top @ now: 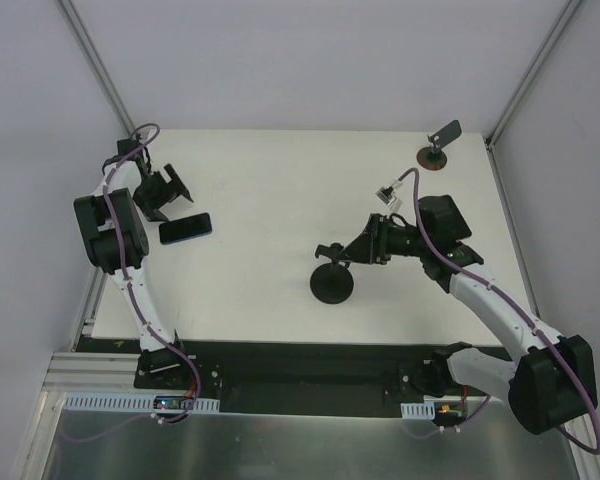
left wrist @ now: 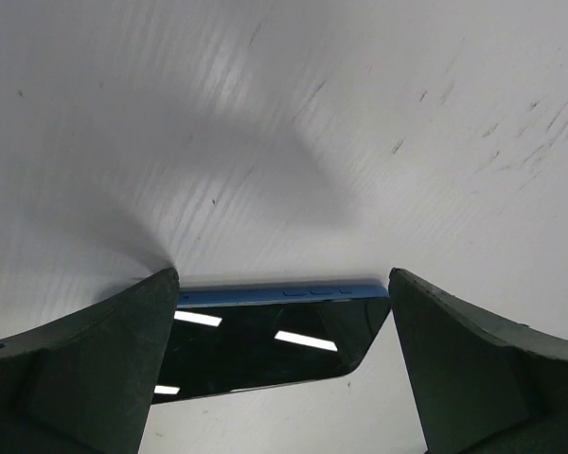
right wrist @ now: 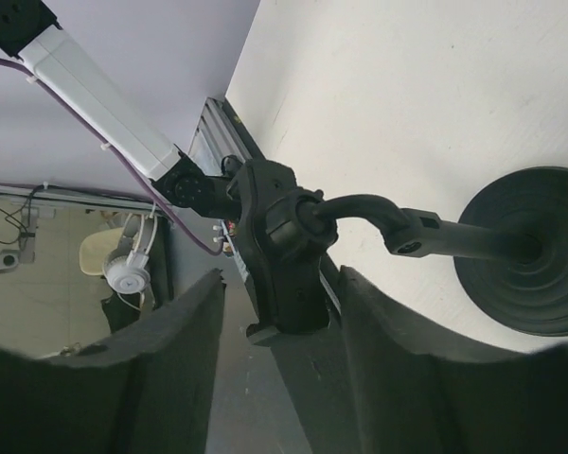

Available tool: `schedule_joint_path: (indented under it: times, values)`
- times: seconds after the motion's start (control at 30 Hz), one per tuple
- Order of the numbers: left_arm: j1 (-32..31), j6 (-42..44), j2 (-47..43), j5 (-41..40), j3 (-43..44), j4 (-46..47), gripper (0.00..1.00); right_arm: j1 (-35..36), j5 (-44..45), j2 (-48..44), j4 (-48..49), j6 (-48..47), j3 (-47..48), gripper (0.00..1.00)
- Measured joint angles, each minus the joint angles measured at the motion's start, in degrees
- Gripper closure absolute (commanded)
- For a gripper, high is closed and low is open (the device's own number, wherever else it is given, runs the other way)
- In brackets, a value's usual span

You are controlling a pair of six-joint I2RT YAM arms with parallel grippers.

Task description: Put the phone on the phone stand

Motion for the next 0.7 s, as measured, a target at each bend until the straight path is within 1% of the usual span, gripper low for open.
schedule_joint_path:
  times: [0.07, 0.1, 0.17, 0.2, 0.3, 0.47, 0.57, 0.7]
  values:
    - [0.0, -0.07, -1.68, -0.13, -2.67, 0.66, 0.08, -0.72, -0.31, 0.0, -1.22, -1.25, 0.98, 0.19]
    - [-0.02, -0.11, -2.78, -0.17, -4.31, 0.5, 0.08, -1.09, -0.13, -0.04, -2.29, -2.08, 1.73, 0.1]
    - [-0.17, -0.22, -5.38, -0.22, -8.26, 0.2, 0.07, -1.73, 0.92, -0.46, -5.49, -3.85, 3.48, 0.01]
    - [-0.33, -0.24, -6.45, -0.52, -9.75, -0.15, 0.07, -1.86, 1.64, -0.74, -7.1, -4.72, 4.2, 0.04]
    - [-1.88, -0.39, -10.54, -1.55, -15.63, -1.2, 0.06, -2.05, 6.21, -2.75, -14.75, -8.7, 7.21, 0.04]
    - [-5.33, -0.7, -16.83, -1.77, -22.49, -1.14, 0.01, -2.05, 13.18, -7.45, -25.77, -14.58, 11.74, 0.04]
    - [-8.04, -0.39, -20.48, -3.48, -25.24, -1.11, 0.01, -2.05, 15.34, -10.71, -29.18, -16.92, 12.61, 0.04]
    - [-11.39, 0.44, -22.62, -8.63, -26.67, -1.2, 0.01, -2.05, 15.91, -13.84, -30.97, -17.62, 12.59, 0.04]
